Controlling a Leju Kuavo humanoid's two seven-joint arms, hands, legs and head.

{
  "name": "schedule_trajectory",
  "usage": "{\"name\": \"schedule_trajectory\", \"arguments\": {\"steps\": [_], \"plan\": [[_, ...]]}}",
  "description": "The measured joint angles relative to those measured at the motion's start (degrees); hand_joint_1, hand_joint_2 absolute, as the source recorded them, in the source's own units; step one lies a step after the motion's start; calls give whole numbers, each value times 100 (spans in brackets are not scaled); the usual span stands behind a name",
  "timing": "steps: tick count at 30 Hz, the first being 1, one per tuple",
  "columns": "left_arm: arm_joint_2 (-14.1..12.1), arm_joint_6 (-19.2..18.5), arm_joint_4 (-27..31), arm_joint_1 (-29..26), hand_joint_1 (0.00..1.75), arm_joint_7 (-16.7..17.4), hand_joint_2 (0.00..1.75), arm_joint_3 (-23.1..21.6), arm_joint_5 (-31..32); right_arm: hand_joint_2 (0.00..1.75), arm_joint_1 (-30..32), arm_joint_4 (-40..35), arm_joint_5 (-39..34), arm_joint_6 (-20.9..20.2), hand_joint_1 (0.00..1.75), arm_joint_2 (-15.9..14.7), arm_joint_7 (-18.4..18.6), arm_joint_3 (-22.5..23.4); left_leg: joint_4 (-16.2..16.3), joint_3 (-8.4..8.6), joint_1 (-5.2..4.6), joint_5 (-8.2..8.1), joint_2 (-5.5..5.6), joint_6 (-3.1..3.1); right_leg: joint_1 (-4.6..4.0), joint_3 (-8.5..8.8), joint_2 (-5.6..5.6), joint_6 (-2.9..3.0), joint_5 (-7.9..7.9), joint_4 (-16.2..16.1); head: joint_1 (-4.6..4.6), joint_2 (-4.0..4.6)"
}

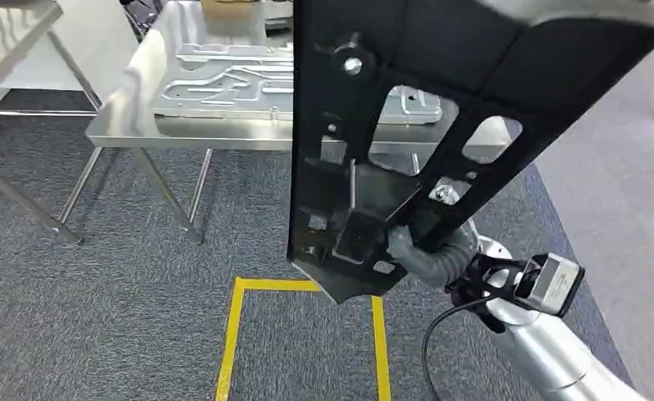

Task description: Take the parts from the cabinet and place them on the table.

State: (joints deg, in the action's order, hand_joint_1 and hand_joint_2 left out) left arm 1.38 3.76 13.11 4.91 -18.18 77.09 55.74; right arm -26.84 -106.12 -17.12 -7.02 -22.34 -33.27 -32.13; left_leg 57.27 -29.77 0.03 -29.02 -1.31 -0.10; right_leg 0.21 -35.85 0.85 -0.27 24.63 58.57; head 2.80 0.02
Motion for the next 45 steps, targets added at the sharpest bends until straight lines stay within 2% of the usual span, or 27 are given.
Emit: {"name": "schedule_trajectory", "arguments": {"steps": [2, 5, 6, 7, 8, 10, 11, 12, 15, 16, 17, 18, 21, 22, 23, 26, 27, 30, 32, 33, 36, 37, 38, 39, 41, 42, 45], "plan": [[-11, -13, 0, 24, 0, -20, 175, -13, 39, 175, -20, -31, -57, 9, 171, -2, 7, 70, 183, -5, 28, -123, 39, 65, 51, 115, -30, 98, 20, -68, 0, 0], [-31, -24, 0, 35, 0, -20, 175, -17, 72, 175, -5, -55, -72, 68, 171, -4, 7, 131, 1530, -744, 47, -680, 77, 122, 45, 183, -93, 152, 92, -68, 2, 0], [-31, -35, 0, 24, 0, -20, 175, -17, 81, 175, 16, -55, -72, 85, 171, -4, 7, 138, 1893, -988, 49, -746, 78, 132, 43, 208, -125, 149, 115, -68, 2, 0], [-31, -48, 0, 11, 0, -15, 175, -17, 83, 175, 34, -55, -70, 101, 171, -4, 9, 140, 1985, -1123, 51, -648, 78, 133, 44, 246, -169, 142, 143, -67, 2, 0], [-31, -57, 0, 7, 0, -15, 175, -17, 83, 175, 46, -55, -68, 112, 171, -4, 9, 144, 1750, -1085, 54, -385, 78, 122, 44, 300, -207, 134, 176, -67, 2, 0], [-31, -63, 0, 12, 0, -15, 175, -17, 83, 175, 46, -77, -63, 133, 171, -4, 7, 159, 729, -714, 54, 307, 120, 70, 44, 424, -273, 109, 250, -67, 2, 0], [-37, -63, 0, 8, 0, -15, 175, -18, 83, 175, 48, -94, -63, 144, 171, -4, 7, 164, 246, -552, 54, 539, 236, 34, 47, 459, -293, 92, 285, -71, 0, 0], [-46, -63, 0, 10, 0, -15, 175, -20, 83, 175, 47, -100, -57, 157, 171, -2, 7, 166, 161, -475, 34, 419, 304, 18, 11, 464, -326, 51, 314, -61, 0, 0], [-59, -66, 0, 14, 0, -4, 175, -20, 83, 175, 115, -138, -24, 210, 171, 4, 0, 170, 142, -463, 4, 389, 258, -53, 55, 458, -403, -45, 319, -101, 0, 0], [-61, -68, 0, 31, 0, 0, 175, -20, 83, 175, 115, -166, -17, 216, 171, 4, -2, 175, 81, -426, 51, 403, 239, -101, 22, 474, -419, -97, 343, -115, 2, 0], [-61, -79, 0, 39, 0, 0, 175, -24, 83, 175, 135, -197, -13, 227, 171, 7, -4, 196, 21, -368, 70, 417, 198, -130, 49, 488, -349, -115, 397, -32, 0, 0], [-61, -81, 0, 44, 0, 0, 175, -26, 83, 175, 118, -212, -13, 227, 171, 7, -20, 212, 0, -335, 66, 395, 180, -166, 34, 353, -235, -134, 523, 232, 0, 0], [-61, -79, 0, 26, 0, 4, 175, -26, 81, 175, 188, -212, 4, 234, 171, 9, -26, 218, 2, -278, 52, 325, 107, -215, 58, -472, -146, -180, 1014, 1596, 0, 0], [-61, -79, 0, 21, 0, 4, 175, -26, 81, 175, 219, -212, 40, 236, 171, 9, -28, 221, 7, -251, 51, 297, 99, -208, 60, -657, -141, -192, 988, 1803, 0, 0], [-61, -79, 0, 19, 0, 4, 175, -26, 81, 175, 237, -212, 83, 243, 171, 9, -33, 225, 7, -211, 51, 266, 83, -202, 63, -674, -132, -198, 815, 1699, 0, 0], [-61, -101, 0, 26, 0, -4, 175, -46, 92, 175, 305, -284, 215, 302, 171, 7, -46, 299, 20, -33, 51, 133, 72, -161, 66, -48, -56, -159, -132, 213, 0, 0], [-61, -103, 0, 25, 0, -9, 175, -50, 109, 175, 331, -312, 255, 330, 171, 9, -54, 312, 26, -21, 32, 94, 72, -123, 42, 71, 6, -123, -50, 15, 0, 0], [-72, -107, 0, 34, 0, -13, 175, -61, 127, 175, 460, -424, 319, 365, 171, -9, -81, 352, 7, 7, 12, 38, 59, -28, -3, 66, -44, -32, -8, -43, 0, 0], [-90, -114, 0, 40, 0, -13, 175, -70, 135, 175, 530, -512, 367, 383, 171, -13, -103, 389, 32, 47, 32, -29, 54, 47, 58, 147, -77, 41, -2, -107, 0, 0], [-87, -118, 0, 42, 0, -15, 175, -79, 138, 175, 550, -555, 389, 398, 171, -13, -133, 402, 241, -19, 36, -128, 74, 69, 58, 187, -75, 92, 34, -112, 2, 0], [-101, -116, 0, 35, 0, -9, 175, -103, 135, 175, 682, -619, 440, 420, 171, -13, -166, 415, 1572, -758, 59, -659, 79, 130, 47, 255, -88, 140, 106, -112, 2, 0], [-98, -116, 0, 23, 0, -4, 175, -109, 135, 175, 743, -625, 463, 422, 171, -13, -166, 415, 1900, -994, 60, -690, 79, 139, 46, 288, -107, 137, 134, -110, 2, 0], [-98, -116, 0, 13, 0, 2, 175, -114, 135, 175, 782, -625, 477, 426, 171, -13, -168, 415, 1885, -1069, 61, -543, 79, 140, 46, 328, -127, 130, 163, -110, 2, 0], [-98, -116, 0, 8, 0, 2, 175, -118, 135, 175, 807, -627, 483, 428, 171, -13, -168, 415, 1586, -995, 62, -262, 79, 130, 46, 381, -144, 121, 198, -109, 2, 0], [-107, -116, 0, 10, 0, 2, 175, -122, 135, 175, 815, -658, 483, 431, 171, -11, -173, 415, 569, -617, 59, 380, 86, 76, 46, 498, -163, 93, 271, -109, 2, 0], [-114, -116, 0, 5, 0, 2, 175, -122, 135, 175, 817, -673, 483, 431, 171, -11, -177, 415, 170, -482, 53, 507, 108, 41, 48, 521, -164, 75, 303, -114, 0, 0], [-122, -116, 0, 27, 0, 2, 175, -127, 135, 175, 837, -691, 483, 431, 171, -11, -181, 419, 125, -443, -4, 394, 122, -39, 35, 516, -190, -32, 352, -113, 2, 0]]}}
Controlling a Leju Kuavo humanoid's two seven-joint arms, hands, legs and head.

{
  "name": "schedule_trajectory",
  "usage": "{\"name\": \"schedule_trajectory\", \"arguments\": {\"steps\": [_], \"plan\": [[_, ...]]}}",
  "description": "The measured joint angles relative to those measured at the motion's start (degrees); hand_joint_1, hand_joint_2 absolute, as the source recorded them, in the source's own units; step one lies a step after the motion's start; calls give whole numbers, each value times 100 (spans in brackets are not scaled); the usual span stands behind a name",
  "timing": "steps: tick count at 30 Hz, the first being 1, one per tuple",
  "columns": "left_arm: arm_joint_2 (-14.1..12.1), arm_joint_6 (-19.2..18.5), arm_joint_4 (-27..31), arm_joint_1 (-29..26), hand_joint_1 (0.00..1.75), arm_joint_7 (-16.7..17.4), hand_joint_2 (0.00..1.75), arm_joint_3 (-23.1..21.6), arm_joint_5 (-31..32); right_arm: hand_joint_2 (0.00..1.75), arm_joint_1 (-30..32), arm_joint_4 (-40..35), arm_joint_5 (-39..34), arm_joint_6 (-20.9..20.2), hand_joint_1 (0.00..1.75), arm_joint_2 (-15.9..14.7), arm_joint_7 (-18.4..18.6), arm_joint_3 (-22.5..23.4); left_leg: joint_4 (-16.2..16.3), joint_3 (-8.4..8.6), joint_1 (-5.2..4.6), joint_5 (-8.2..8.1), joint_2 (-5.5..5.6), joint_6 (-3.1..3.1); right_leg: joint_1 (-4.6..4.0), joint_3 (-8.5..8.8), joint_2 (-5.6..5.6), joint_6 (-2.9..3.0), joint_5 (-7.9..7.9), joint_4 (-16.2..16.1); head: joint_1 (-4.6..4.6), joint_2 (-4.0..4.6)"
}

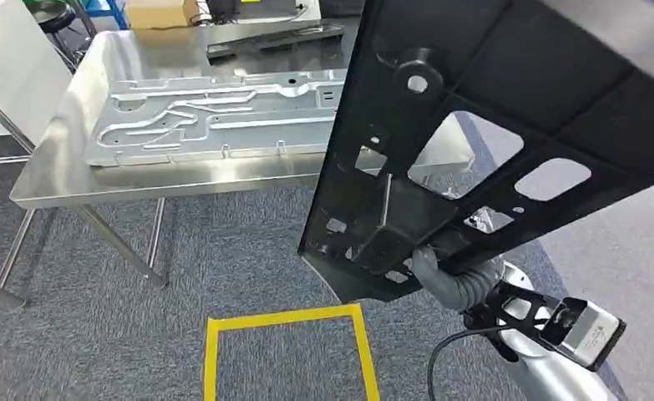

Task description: Take the parts from the cabinet and place them on the table.

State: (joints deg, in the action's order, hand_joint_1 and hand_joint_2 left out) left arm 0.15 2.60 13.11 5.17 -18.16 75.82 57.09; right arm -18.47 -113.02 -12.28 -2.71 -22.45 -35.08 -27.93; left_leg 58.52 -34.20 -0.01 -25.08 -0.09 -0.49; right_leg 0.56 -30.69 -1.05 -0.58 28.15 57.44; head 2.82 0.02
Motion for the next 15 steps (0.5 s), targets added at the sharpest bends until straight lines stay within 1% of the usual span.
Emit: {"name": "schedule_trajectory", "arguments": {"steps": [1, 2, 3, 4, 5, 6, 7, 8, 9, 10, 11, 12, 13, 15], "plan": [[-2, 0, 0, -2, 0, 0, 175, 0, 0, 175, 1, -9, 0, 2, 171, 0, 0, 4, -8, 4, -1, -6, 0, -30, 4, 15, 0, -34, 6, -26, 0, 0], [0, 0, 0, 2, 0, 0, 175, -2, 0, 175, 4, -28, 0, 2, 171, 0, 0, 15, -78, 59, 48, 20, -4, -76, -14, 31, 7, -79, 40, -16, 0, 0], [0, 0, 0, 4, 0, -4, 175, -7, 0, 175, 9, -42, 0, 2, 171, 0, -7, 28, -116, 105, 51, 23, -4, -102, 9, 14, 34, -100, 89, 118, -2, 0], [0, 0, 0, 7, 0, -2, 175, -7, 0, 175, -2, -46, 0, 2, 171, 0, -7, 33, -122, 131, 52, 0, -10, -145, 11, -162, 46, -108, 269, 451, 0, 0], [0, 0, 0, 8, 0, -2, 175, -7, 0, 175, 11, -46, 2, 4, 171, 0, -7, 35, -122, 154, 51, -22, -11, -167, 20, -450, 47, -122, 494, 969, -2, 0], [0, 0, 0, 8, 0, -2, 175, -7, 0, 175, 39, -46, 2, 4, 171, 0, -7, 35, -122, 170, 48, -47, -13, -173, 26, -732, 48, -135, 655, 1430, -2, 0], [0, 0, 0, 5, 0, -2, 175, -7, 0, 175, 60, -46, 0, 4, 171, 0, -7, 35, -118, 187, 48, -73, -12, -174, 28, -976, 50, -147, 715, 1777, -2, 0], [0, 0, 0, -3, 0, 0, 175, -7, 0, 175, 70, -46, 2, 4, 171, 0, -7, 35, -118, 223, 48, -101, -11, -165, 30, -1100, 56, -155, 622, 1861, -2, 0], [0, 0, 0, -6, 0, 0, 175, -7, 0, 175, 72, -46, 2, 4, 171, 0, -7, 35, -117, 271, 49, -135, -10, -157, 34, -1072, 66, -155, 395, 1669, -2, 0], [4, 0, 0, -6, 0, 0, 175, -9, 0, 175, 71, -46, 0, 4, 171, 0, -7, 35, -115, 339, 50, -181, -7, -145, 35, -896, 82, -143, 37, 1196, -2, 0], [7, 0, 0, -3, 0, 0, 175, -9, 0, 175, 71, -46, 2, 4, 171, 0, -7, 35, -110, 407, 50, -228, -5, -127, 35, -669, 101, -125, -295, 651, -2, 0], [7, 0, 0, -5, 0, 0, 175, -9, 0, 175, 69, -46, 2, 4, 171, 0, -7, 35, -110, 415, 47, -281, -5, -100, 32, -490, 138, -95, -497, 160, -2, 0], [7, 0, 0, 6, 0, 0, 175, -11, 0, 175, 64, -46, 0, 4, 171, 0, -7, 35, -81, 441, 2, -328, 0, -47, -18, -421, 143, -70, -372, 80, -2, 0], [7, 0, 0, 4, 0, 0, 175, -11, 0, 175, 67, -50, 4, 6, 171, 0, -5, 35, -116, 453, 14, -365, -8, 8, -26, -434, 111, -6, -341, 91, 0, 0]]}}
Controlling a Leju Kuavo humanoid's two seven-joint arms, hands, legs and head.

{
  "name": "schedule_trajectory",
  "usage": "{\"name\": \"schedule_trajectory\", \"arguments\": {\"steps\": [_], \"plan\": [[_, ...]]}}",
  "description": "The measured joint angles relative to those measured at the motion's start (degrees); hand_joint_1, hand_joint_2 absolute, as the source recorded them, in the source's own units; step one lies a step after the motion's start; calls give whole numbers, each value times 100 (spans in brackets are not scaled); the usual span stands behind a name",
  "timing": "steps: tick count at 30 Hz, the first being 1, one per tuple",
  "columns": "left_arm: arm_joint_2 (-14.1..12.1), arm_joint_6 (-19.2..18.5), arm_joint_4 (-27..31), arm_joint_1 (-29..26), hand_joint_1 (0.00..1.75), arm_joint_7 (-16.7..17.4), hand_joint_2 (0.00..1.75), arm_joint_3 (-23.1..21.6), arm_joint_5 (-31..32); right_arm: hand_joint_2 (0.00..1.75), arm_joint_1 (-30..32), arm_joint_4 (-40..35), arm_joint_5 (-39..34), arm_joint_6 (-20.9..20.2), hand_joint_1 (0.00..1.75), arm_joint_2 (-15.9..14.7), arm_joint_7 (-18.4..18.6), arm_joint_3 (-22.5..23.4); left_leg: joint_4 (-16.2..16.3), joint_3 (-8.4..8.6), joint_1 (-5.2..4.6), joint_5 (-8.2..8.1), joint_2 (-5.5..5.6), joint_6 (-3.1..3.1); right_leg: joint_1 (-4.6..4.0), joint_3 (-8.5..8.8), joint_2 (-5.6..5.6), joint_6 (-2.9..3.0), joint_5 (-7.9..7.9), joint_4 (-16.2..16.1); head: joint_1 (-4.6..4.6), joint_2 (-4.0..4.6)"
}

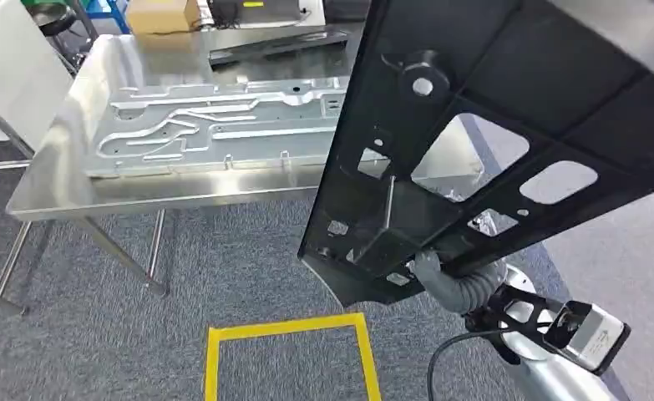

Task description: Take the parts from the cabinet and place them on the table.

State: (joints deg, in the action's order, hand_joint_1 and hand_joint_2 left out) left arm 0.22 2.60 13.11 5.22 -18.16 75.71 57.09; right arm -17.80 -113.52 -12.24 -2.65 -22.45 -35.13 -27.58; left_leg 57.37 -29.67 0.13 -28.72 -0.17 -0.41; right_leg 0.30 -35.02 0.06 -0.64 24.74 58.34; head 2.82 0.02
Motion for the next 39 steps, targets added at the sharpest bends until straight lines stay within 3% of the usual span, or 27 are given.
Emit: {"name": "schedule_trajectory", "arguments": {"steps": [2, 4, 6, 7, 8, 9, 10, 12, 13, 15, 17, 19, 20, 22, 23, 24, 25, 28, 29, 30, 31, 33, 34, 35, 37, 38, 39], "plan": [[0, 0, 0, 18, 0, 0, 175, 0, 0, 175, -3, -9, 0, -6, 171, 0, 0, 0, -27, 69, -2, -40, -46, 68, 17, 24, -51, 69, 22, -37, 0, 0], [0, 0, 0, 20, 0, -2, 175, -4, -2, 175, -13, -26, -13, -41, 171, 2, 18, 7, 351, -42, 19, -226, -36, 127, 54, 134, -41, 153, 54, -72, 2, 0], [-4, 2, 0, 17, 0, 0, 175, -4, -11, 175, 2, -24, 13, -80, 171, 2, 18, 7, 1292, -572, 41, -603, -32, 176, 40, 195, -49, 189, 115, -72, 2, 0], [-4, 2, 0, 12, 0, 0, 175, -4, -11, 175, 16, -24, 28, -103, 171, 2, 15, 9, 1695, -840, 41, -704, -32, 187, 36, 220, -61, 189, 144, -70, 0, 0], [0, 2, 0, 1, 0, 0, 175, -4, -11, 175, 33, -24, 33, -111, 171, 2, 7, 9, 1901, -1027, 42, -683, -32, 189, 33, 254, -76, 187, 175, -69, 0, 0], [0, 2, 0, -9, 0, 0, 175, -4, -11, 175, 50, -22, 33, -116, 171, 2, 2, 20, 1817, -1075, 42, -497, -32, 181, 31, 303, -89, 182, 212, -69, 0, 0], [2, 0, 0, -14, 0, 0, 175, -4, -9, 175, 61, -22, 33, -120, 171, 2, -2, 28, 1432, -974, 42, -169, -31, 162, 27, 370, -100, 174, 257, -69, 2, 0], [-7, -11, 0, -11, 0, 0, 175, -4, 0, 175, 73, -28, 103, -118, 171, 9, -2, 42, 360, -581, 33, 511, -17, 86, 13, 512, -104, 153, 350, -70, 0, 0], [-24, -20, 0, -10, 0, 0, 175, -4, 4, 175, 91, -28, 151, -107, 171, 20, -2, 46, 196, -472, 3, 447, 15, 51, 7, 530, -101, 128, 384, -82, -2, 0], [-15, -13, 0, 10, 0, 4, 175, -7, -20, 175, 195, -66, 273, -167, 171, 44, -15, 63, 70, -442, -27, 394, 4, -3, 9, 525, -111, 48, 419, -124, 0, 0], [-7, 64, 0, -29, 0, 0, 175, 2, -131, 175, 449, -72, 381, -339, 171, 59, -160, 100, 6, -404, -13, 368, 18, -87, -2, 612, -101, -7, 361, -89, 0, 0], [76, 142, 0, -71, 0, -48, 175, 35, -210, 175, 669, -61, 568, -636, 171, 66, -391, 122, -73, -228, 10, 351, 31, -145, 21, 582, -73, -51, 447, 106, -2, 0], [89, 162, 0, -81, 0, -81, 175, 46, -231, 175, 733, -59, 586, -727, 171, 72, -448, 166, -72, -192, 10, 331, 28, -170, 29, 414, -70, -79, 588, 388, 0, 0], [118, 164, 0, -90, 0, -109, 175, 72, -254, 175, 886, -57, 579, -885, 171, 77, -463, 278, -71, -154, 5, 270, 24, -196, 44, -161, -68, -123, 963, 1258, 0, 0], [133, 164, 0, -98, 0, -112, 175, 94, -256, 175, 980, -48, 555, -992, 171, 79, -465, 349, -70, -127, 3, 232, 25, -196, 52, -439, -66, -135, 1054, 1613, 0, 0], [142, 162, 0, -116, 0, -112, 175, 114, -258, 175, 1038, -35, 533, -1071, 171, 79, -463, 402, -69, -84, 4, 197, 26, -189, 60, -564, -61, -153, 986, 1680, 0, 0], [146, 162, 0, -135, 0, -112, 175, 129, -260, 175, 1068, -24, 518, -1115, 171, 79, -465, 448, -69, -22, 8, 152, 27, -174, 70, -554, -49, -166, 758, 1484, -2, 0], [183, 155, 0, -146, 0, -116, 175, 144, -260, 175, 1110, -20, 505, -1156, 171, 81, -470, 575, -73, 170, 12, -19, 21, -108, 87, -50, 26, -142, -198, 45, -2, 0], [184, 157, 0, -137, 0, -123, 175, 144, -262, 175, 1119, -7, 505, -1158, 171, 87, -472, 595, -59, 237, -2, -46, 24, -67, 37, -35, 50, -93, 92, 26, -2, 0], [184, 155, 0, -131, 0, -123, 175, 144, -260, 175, 1133, -7, 507, -1171, 171, 94, -476, 610, -76, 222, -7, -81, 22, -21, 19, -24, 58, -11, 160, 33, 2, 0], [184, 155, 0, -138, 0, -120, 175, 146, -260, 175, 1156, -7, 518, -1185, 171, 101, -474, 627, -83, 255, -10, -120, 10, 16, 14, -6, 49, 24, 21, 0, -2, 0], [184, 147, 0, -146, 0, -125, 175, 149, -258, 175, 1151, 4, 544, -1230, 171, 157, -476, 649, 9, 335, -12, -119, 1, 93, 39, 96, 4, 115, 72, -12, 0, 0], [179, 127, 2, -129, 0, -131, 175, 149, -256, 175, 1148, 6, 586, -1233, 171, 212, -474, 660, 172, 292, 14, -142, 2, 107, 46, 173, 7, 155, 84, -39, -2, 0], [184, 109, 2, -108, 0, -140, 175, 146, -245, 175, 1128, 7, 631, -1226, 171, 253, -461, 660, 516, 96, 15, -156, 6, 129, 48, 213, 10, 187, 119, -40, 2, 0], [182, 96, 2, -91, 0, -147, 175, 146, -232, 175, 1131, 7, 721, -1193, 171, 339, -409, 658, 1386, -500, 22, -472, 5, 163, 37, 273, 4, 220, 204, -40, 0, 0], [181, 92, 2, -101, 0, -149, 175, 146, -216, 175, 1146, 7, 789, -1163, 171, 387, -395, 649, 1701, -754, 22, -687, 5, 174, 29, 312, -6, 227, 247, -40, 0, 0], [181, 83, 2, -130, 0, -149, 175, 146, -203, 175, 1160, 7, 859, -1128, 171, 429, -393, 640, 1821, -927, 21, -762, 4, 172, 23, 371, 7, 234, 296, -40, 0, 0]]}}
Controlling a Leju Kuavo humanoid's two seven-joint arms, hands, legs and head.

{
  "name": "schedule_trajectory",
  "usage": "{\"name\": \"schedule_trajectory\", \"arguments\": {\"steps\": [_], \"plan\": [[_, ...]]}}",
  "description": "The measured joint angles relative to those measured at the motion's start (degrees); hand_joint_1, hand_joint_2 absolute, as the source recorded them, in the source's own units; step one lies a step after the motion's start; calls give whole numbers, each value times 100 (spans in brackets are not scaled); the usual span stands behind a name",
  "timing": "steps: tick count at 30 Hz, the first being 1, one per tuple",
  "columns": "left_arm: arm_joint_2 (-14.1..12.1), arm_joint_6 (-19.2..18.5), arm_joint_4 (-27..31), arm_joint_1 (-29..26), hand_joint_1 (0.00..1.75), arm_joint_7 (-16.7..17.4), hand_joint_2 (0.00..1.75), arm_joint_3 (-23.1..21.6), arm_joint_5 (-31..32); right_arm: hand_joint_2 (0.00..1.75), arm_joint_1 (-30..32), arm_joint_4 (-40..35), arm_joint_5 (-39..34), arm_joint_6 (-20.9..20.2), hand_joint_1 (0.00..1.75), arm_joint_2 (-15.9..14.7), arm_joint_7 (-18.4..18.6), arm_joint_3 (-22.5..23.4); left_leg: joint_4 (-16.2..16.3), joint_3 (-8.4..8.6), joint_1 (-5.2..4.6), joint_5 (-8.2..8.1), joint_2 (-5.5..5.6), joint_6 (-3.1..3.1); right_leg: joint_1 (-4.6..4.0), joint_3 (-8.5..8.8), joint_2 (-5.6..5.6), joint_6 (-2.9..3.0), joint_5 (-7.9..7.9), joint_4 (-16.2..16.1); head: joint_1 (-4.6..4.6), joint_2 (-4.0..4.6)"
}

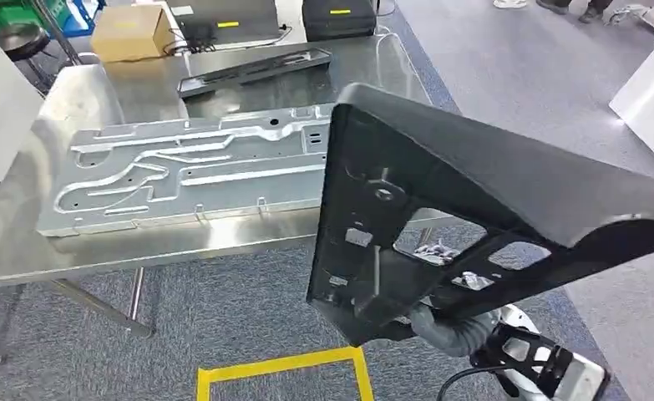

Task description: Take the parts from the cabinet and place them on the table.

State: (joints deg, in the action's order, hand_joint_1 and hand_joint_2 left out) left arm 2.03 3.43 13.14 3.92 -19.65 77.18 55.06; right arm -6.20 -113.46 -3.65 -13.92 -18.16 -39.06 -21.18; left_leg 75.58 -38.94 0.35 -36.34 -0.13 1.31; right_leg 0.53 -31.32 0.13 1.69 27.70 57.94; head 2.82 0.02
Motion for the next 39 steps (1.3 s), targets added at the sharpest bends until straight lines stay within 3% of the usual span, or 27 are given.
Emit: {"name": "schedule_trajectory", "arguments": {"steps": [1, 2, 4, 5, 6, 8, 10, 11, 12, 14, 15, 16, 17, 18, 19, 20, 21, 22, 24, 26, 30, 31, 32, 34, 35, 37, 39], "plan": [[2, -7, 0, -17, 0, 0, 175, 0, 7, 175, 3, 0, 71, 28, 171, 39, 17, -11, -132, -47, -1, 72, 0, -28, -6, 73, 0, 3, 55, 0, 0, 0], [0, -15, 0, -19, 0, 0, 175, 2, 7, 175, 9, 0, 144, 52, 171, 72, 42, -24, -473, 7, -4, 297, -4, -68, -19, 163, 7, -2, 117, 0, 0, 0], [0, -28, 0, -17, 0, -9, 175, 0, 7, 175, 37, 0, 251, 98, 171, 138, 66, -52, -1413, 253, -48, 1035, -99, -172, -40, 329, 77, -16, 249, -14, 0, 0], [-20, -31, 0, -16, 0, -15, 175, 0, 4, 175, 63, 2, 297, 114, 171, 168, 66, -63, -1618, 269, -107, 1335, -170, -232, -55, 394, 76, -43, 306, 1, -2, 2], [-9, -39, -2, -9, 0, -20, 175, 0, 7, 175, 99, 0, 334, 120, 171, 205, 61, -81, -1618, 285, -122, 1098, -121, -219, -56, 387, 59, -100, 346, -12, 0, 0], [-13, -39, 0, -47, 0, -26, 175, 2, 7, 175, 145, -7, 387, 120, 171, 269, 68, -112, -1685, 335, -119, 1187, -101, -284, -56, 460, 88, -161, 327, 53, -2, 0], [-13, -50, 0, -42, 0, -26, 175, 2, 11, 175, 159, -63, 402, 118, 171, 301, 57, -116, -1789, 534, -73, 1184, -58, -335, -29, 467, 76, -208, 355, 198, -2, 0], [-13, -57, 0, -22, 0, -33, 175, 0, 13, 175, 160, -79, 411, 113, 171, 315, 48, -118, -1808, 591, -70, 1166, -55, -364, -29, 317, 37, -231, 347, 471, -2, 0], [-13, -66, 0, -4, 0, -33, 175, 0, 15, 175, 167, -90, 422, 113, 171, 341, 35, -120, -1814, 620, -66, 1142, -53, -388, -24, 43, 18, -260, 438, 883, -2, 0], [-13, -61, 0, 7, 0, -33, 175, 0, 24, 175, 246, -101, 465, 107, 171, 360, -18, -116, -1813, 687, -65, 1052, -27, -390, 12, -515, 7, -324, 848, 1595, -2, 0], [-13, -55, 0, -2, 0, -33, 175, 0, 24, 175, 300, -101, 489, 87, 171, 369, -46, -109, -1813, 745, -65, 1002, -8, -381, 26, -714, 8, -347, 993, 1756, -2, 0], [-11, -46, 0, -16, 0, -31, 175, 0, 24, 175, 344, -114, 515, 55, 171, 380, -63, -98, -1813, 823, -61, 941, 7, -371, 34, -797, 9, -353, 971, 1673, -2, 0], [-11, -44, 0, -20, 0, -31, 175, 0, 24, 175, 368, -125, 531, 39, 171, 391, -68, -85, -1812, 908, -53, 883, 15, -358, 40, -766, 10, -359, 810, 1395, -2, 0], [-7, -41, 0, -18, 0, -31, 175, 0, 24, 175, 378, -135, 544, 22, 171, 402, -72, -72, -1813, 1000, -46, 819, 19, -341, 40, -665, 10, -355, 519, 977, -2, 0], [-4, -41, 0, -12, 0, -31, 175, 0, 24, 175, 387, -146, 551, 15, 171, 411, -72, -66, -1813, 1088, -40, 750, 19, -315, 39, -545, 13, -337, 116, 506, -2, 0], [-4, -39, 0, -18, 0, -31, 175, 0, 24, 175, 401, -146, 555, 9, 171, 422, -77, -61, -1812, 1108, -43, 679, 22, -281, 32, -489, 31, -296, -436, 152, -2, 0], [-4, -37, 0, -2, 0, -30, 175, 0, 26, 175, 420, -144, 557, 9, 171, 430, -87, -57, -1791, 1162, -58, 637, 48, -244, -8, -504, 48, -245, -246, 156, -4, 0], [-4, -33, 0, 8, 0, -26, 175, 0, 28, 175, 442, -155, 570, 2, 171, 439, -83, -48, -1832, 1143, -58, 574, 39, -193, -21, -477, 37, -184, -269, 160, -13, 0], [0, -33, 0, 9, 0, -31, 175, 0, 28, 175, 445, -195, 572, 2, 171, 461, -92, -41, -1745, 1242, -64, 649, 29, -117, -8, -406, 3, -102, -257, 113, -15, 0], [2, -33, 0, 24, 0, -31, 175, 0, 33, 175, 451, -216, 570, 6, 171, 483, -94, -37, -1378, 1117, -37, 587, 32, -85, 18, -211, 6, -13, -189, 50, -15, 0], [2, -33, 0, 25, 0, -31, 175, 0, 31, 175, 464, -227, 570, 4, 171, 516, -103, -39, -21, 131, -8, -64, 31, 18, 13, -31, -24, 10, -1, 49, -13, 0], [4, -33, 0, 12, 0, -31, 175, 0, 31, 175, 467, -229, 570, 4, 171, 518, -105, -39, -31, 28, -4, -52, 30, 11, 14, 31, -39, 5, 49, 49, -13, 0], [4, -33, 0, 4, 0, -28, 175, 0, 31, 175, 472, -227, 570, 4, 171, 522, -105, -39, -255, 33, 1, 88, 30, -10, 14, 107, -47, -4, 108, 49, -13, 0], [2, -33, 0, 4, 0, -31, 175, 0, 31, 175, 472, -229, 570, 4, 171, 531, -105, -39, -1164, 246, 1, 770, 29, -44, 13, 304, -44, -34, 248, 48, -13, 0], [2, -33, 0, -8, 0, -31, 175, 0, 31, 175, 473, -230, 570, 4, 171, 531, -107, -39, -1605, 305, -4, 1278, 24, -67, 13, 352, -39, -55, 319, 37, -13, 0], [2, -31, 0, -2, 0, -28, 175, 0, 31, 175, 469, -230, 572, 2, 171, 535, -111, -39, -1627, 296, -70, 1185, 9, -129, 9, 363, -56, -132, 371, 20, -13, 0], [2, -15, 0, -33, 0, -22, 175, 0, 26, 175, 475, -243, 616, -2, 171, 562, -109, -37, -1687, 336, -61, 1215, 13, -217, 1, 449, -54, -214, 321, 16, -13, 0]]}}
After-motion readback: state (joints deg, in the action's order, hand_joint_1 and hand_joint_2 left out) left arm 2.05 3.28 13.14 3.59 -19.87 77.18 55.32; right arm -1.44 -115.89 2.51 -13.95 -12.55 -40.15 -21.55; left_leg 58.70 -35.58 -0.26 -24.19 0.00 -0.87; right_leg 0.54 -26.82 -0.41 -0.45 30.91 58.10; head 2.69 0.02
